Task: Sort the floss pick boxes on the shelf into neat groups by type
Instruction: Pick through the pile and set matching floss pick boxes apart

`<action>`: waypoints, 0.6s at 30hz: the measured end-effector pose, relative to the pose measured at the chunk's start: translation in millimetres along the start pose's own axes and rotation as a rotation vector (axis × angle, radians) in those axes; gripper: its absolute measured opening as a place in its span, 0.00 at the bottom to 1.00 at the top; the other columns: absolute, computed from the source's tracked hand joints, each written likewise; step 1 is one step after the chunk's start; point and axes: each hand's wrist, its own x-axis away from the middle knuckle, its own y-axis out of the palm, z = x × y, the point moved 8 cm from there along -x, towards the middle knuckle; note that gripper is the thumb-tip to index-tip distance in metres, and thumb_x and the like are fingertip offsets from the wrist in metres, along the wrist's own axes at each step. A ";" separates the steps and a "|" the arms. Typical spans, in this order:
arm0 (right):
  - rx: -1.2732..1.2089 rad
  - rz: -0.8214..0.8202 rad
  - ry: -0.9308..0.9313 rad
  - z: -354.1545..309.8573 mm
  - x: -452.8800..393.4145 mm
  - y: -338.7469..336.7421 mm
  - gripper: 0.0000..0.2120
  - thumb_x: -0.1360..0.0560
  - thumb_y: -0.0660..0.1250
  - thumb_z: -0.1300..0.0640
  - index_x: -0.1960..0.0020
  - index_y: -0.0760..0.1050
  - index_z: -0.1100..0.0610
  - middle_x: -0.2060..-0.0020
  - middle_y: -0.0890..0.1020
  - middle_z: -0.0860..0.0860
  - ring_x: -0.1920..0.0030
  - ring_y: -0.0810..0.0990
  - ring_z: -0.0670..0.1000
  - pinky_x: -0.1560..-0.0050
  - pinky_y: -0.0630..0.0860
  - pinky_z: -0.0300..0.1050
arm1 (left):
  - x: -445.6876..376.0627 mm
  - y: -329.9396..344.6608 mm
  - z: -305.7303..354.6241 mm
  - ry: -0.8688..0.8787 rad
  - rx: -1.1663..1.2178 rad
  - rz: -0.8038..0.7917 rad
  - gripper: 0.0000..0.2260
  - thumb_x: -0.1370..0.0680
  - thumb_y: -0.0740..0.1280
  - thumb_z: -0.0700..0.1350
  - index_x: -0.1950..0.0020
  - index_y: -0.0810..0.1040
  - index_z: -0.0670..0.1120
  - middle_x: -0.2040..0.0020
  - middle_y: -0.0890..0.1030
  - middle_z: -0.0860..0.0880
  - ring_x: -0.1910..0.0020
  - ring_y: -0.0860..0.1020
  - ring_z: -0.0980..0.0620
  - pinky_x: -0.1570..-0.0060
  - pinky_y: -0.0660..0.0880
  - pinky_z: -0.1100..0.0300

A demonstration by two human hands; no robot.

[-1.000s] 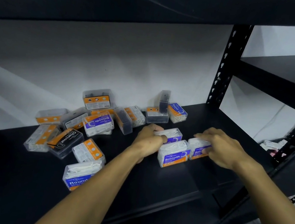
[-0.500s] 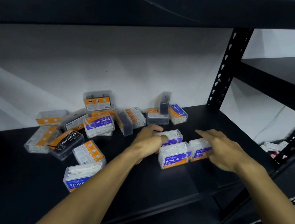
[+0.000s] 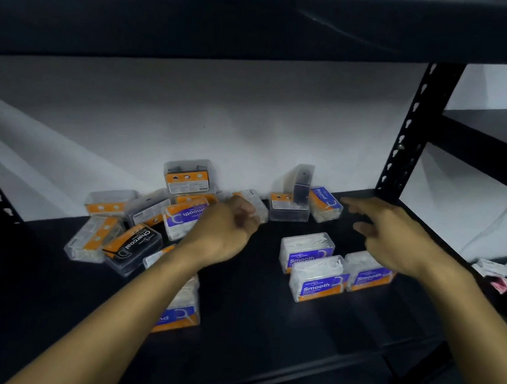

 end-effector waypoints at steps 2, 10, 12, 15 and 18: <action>-0.001 0.064 -0.101 -25.5 -5.3 3.0 0.24 0.24 0.63 0.62 0.31 0.69 0.45 0.38 0.76 0.48 0.41 0.77 0.52 0.44 0.75 0.51 | 11.1 -23.1 -9.1 0.016 -0.004 0.055 0.07 0.19 0.65 0.46 0.43 0.79 0.51 0.47 0.81 0.56 0.45 0.78 0.57 0.52 0.69 0.73; -0.032 0.035 -0.404 -140.0 -22.9 55.4 0.18 0.23 0.63 0.54 0.33 0.71 0.45 0.40 0.78 0.47 0.40 0.76 0.52 0.45 0.73 0.46 | 52.4 -116.1 -68.4 -0.086 -0.144 0.320 0.05 0.21 0.67 0.43 0.49 0.80 0.52 0.52 0.80 0.57 0.56 0.78 0.60 0.56 0.71 0.73; -0.053 -0.015 -0.416 -161.8 -27.1 71.3 0.17 0.22 0.62 0.55 0.34 0.71 0.46 0.40 0.77 0.46 0.40 0.75 0.51 0.47 0.70 0.43 | 60.9 -127.8 -90.4 -0.172 -0.199 0.314 0.05 0.22 0.66 0.49 0.48 0.80 0.53 0.48 0.83 0.54 0.50 0.80 0.53 0.49 0.77 0.61; -0.069 -0.088 -0.448 -194.4 -29.0 94.7 0.12 0.22 0.63 0.53 0.39 0.75 0.45 0.46 0.79 0.45 0.46 0.77 0.49 0.48 0.74 0.47 | 73.4 -137.7 -116.6 -0.253 -0.337 0.271 0.11 0.24 0.64 0.56 0.46 0.79 0.55 0.45 0.84 0.51 0.44 0.81 0.45 0.45 0.78 0.50; -0.052 -0.152 -0.437 -221.2 -32.2 118.2 0.08 0.24 0.65 0.46 0.54 0.78 0.50 0.58 0.80 0.43 0.56 0.77 0.47 0.55 0.72 0.42 | 81.8 -141.0 -131.1 -0.280 -0.446 0.237 0.10 0.22 0.64 0.55 0.45 0.78 0.54 0.45 0.84 0.50 0.46 0.81 0.44 0.48 0.78 0.50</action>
